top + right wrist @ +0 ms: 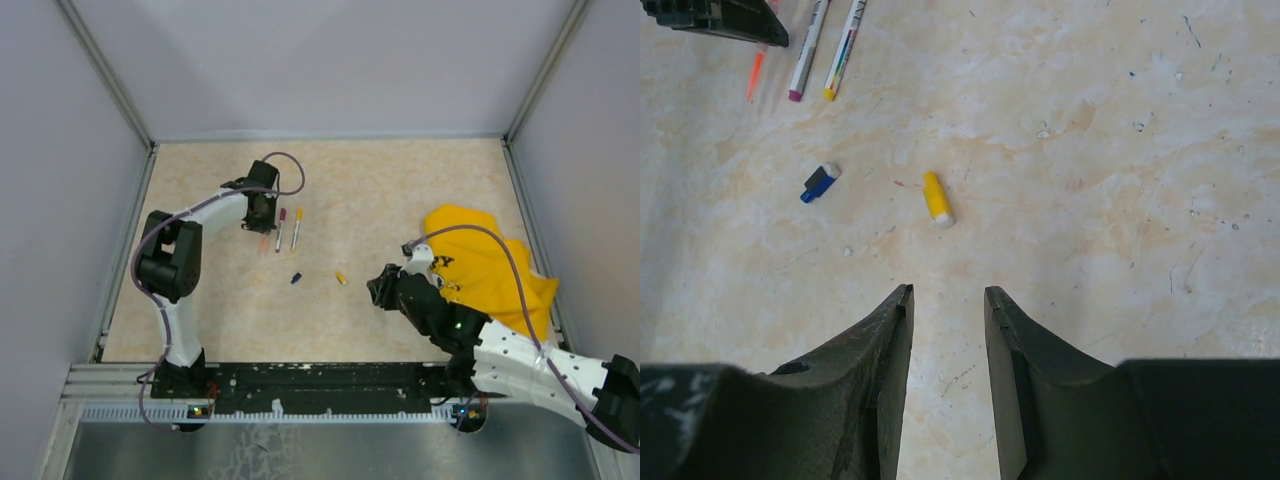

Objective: Insert the pens into the pen caps
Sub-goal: Place the pen at the center of the board.

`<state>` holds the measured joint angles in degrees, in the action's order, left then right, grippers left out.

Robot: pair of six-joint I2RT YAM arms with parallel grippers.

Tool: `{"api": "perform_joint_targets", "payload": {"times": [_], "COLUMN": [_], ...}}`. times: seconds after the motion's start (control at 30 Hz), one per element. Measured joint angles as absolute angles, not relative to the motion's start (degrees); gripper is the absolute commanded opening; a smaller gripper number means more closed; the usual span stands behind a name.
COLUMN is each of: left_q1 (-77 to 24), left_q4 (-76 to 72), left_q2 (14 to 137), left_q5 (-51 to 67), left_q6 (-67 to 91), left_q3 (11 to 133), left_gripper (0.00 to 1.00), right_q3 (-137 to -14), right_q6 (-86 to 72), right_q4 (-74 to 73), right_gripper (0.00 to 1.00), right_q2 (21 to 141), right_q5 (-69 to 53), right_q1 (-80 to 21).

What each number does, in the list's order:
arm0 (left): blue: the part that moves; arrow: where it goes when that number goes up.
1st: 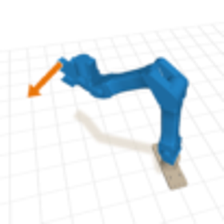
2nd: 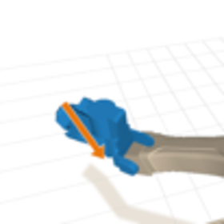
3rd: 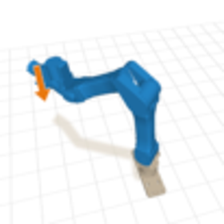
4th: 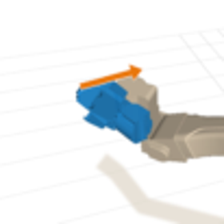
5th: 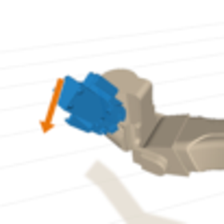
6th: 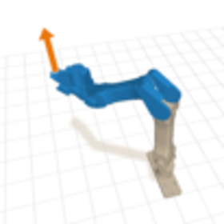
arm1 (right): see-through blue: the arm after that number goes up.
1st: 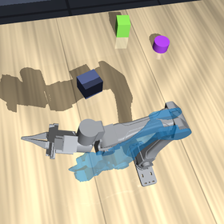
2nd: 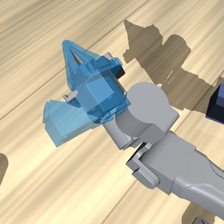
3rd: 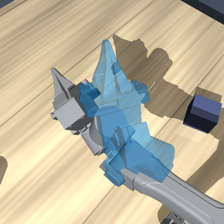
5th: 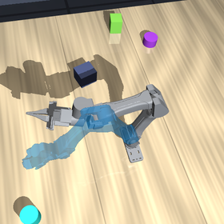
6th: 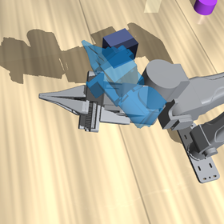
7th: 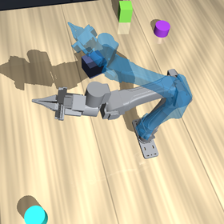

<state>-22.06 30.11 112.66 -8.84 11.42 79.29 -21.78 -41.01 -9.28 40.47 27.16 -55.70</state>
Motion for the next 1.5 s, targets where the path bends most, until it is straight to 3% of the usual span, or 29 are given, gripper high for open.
{"api": "perform_joint_targets", "payload": {"times": [0.53,0.9,1.2,1.5], "left_q1": [-21.5,-21.4,-21.3,-21.2], "left_q4": [29.8,30.8,29.4,19.9], "left_q2": [114.4,113.4,99.8,86.7], "left_q5": [-10.1,-10.1,-7.8,-3.6], "left_q6": [10.3,10.3,8.8,7.4], "left_q3": [80.2,80.4,79.5,67.7], "left_gripper": [0.31,0.4,0.45,0.46], "right_q3": [-21.7,-21.7,-26.8,-35.7], "right_q6": [-41.0,-41.1,-40.8,-39.2], "right_q4": [-9.5,-10.6,-17.6,-26.1], "right_gripper": [0.34,0.35,0.37,0.38], "right_q2": [39.7,39.0,45.2,54.1], "right_q5": [27.1,28.1,31.8,31.7], "right_q1": [-55.7,-55.7,-55.3,-49.9]}}
